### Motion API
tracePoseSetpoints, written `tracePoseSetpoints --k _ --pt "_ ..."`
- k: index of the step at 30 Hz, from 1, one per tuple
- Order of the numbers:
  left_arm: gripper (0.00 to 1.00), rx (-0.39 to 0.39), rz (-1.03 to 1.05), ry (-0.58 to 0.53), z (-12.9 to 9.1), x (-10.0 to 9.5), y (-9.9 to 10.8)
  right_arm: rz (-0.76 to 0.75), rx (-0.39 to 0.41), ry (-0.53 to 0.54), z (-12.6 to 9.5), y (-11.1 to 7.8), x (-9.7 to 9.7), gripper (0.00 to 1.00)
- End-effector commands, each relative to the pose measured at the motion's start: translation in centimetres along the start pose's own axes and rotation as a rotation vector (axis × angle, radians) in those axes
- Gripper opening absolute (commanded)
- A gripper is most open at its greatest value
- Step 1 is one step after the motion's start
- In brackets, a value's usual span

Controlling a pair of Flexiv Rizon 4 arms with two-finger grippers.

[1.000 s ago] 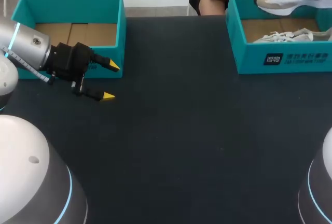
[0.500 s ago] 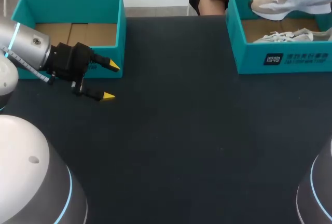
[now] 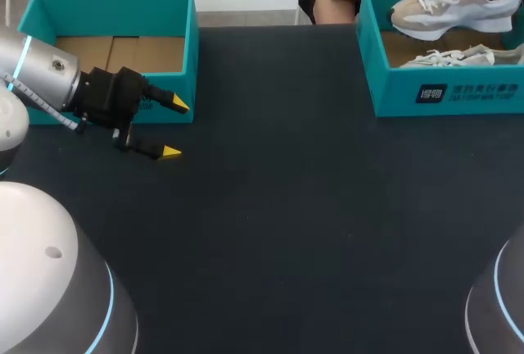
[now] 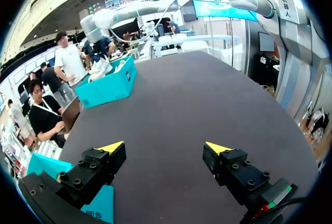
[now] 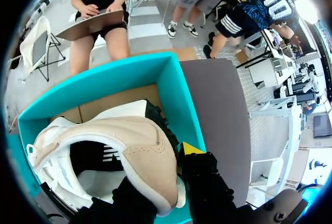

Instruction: Take the shoe out of the shoebox, open the shoe tongue, remove and reinsert the insole, then place the shoe into the shoebox

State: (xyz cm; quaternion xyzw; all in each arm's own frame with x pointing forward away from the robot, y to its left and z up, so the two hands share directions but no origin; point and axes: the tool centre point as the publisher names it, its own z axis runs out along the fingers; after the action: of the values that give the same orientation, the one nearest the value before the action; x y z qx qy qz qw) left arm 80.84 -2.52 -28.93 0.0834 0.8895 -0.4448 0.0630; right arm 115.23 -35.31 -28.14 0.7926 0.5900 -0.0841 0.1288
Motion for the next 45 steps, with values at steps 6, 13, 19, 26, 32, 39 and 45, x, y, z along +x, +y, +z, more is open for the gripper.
tracePoseSetpoints --k 6,13,19,26,32,39,45 --pt "1.00 -0.002 0.000 0.001 0.0 0.0 0.0 0.004 0.027 -0.005 2.8 1.5 1.4 0.00" --pt "1.00 -0.002 0.000 0.001 0.0 0.0 0.0 0.028 0.029 -0.002 4.6 2.1 2.1 0.00" --pt "1.00 -0.002 0.000 0.001 0.0 0.0 0.0 0.037 0.027 -0.017 5.8 2.1 2.8 0.00" --pt "1.00 -0.002 0.000 0.001 0.0 0.0 0.0 0.031 0.032 -0.026 7.0 1.9 3.1 0.00" --pt "1.00 -0.002 0.000 0.001 0.0 0.0 0.0 0.019 0.043 -0.015 8.3 1.9 3.8 0.00" --pt "1.00 -0.002 0.000 0.001 0.0 0.0 0.0 0.033 0.051 -0.008 9.3 1.9 4.0 0.00" --pt "1.00 -0.002 0.000 0.001 0.0 0.0 0.0 0.044 0.036 -0.013 9.3 2.1 3.4 0.24"
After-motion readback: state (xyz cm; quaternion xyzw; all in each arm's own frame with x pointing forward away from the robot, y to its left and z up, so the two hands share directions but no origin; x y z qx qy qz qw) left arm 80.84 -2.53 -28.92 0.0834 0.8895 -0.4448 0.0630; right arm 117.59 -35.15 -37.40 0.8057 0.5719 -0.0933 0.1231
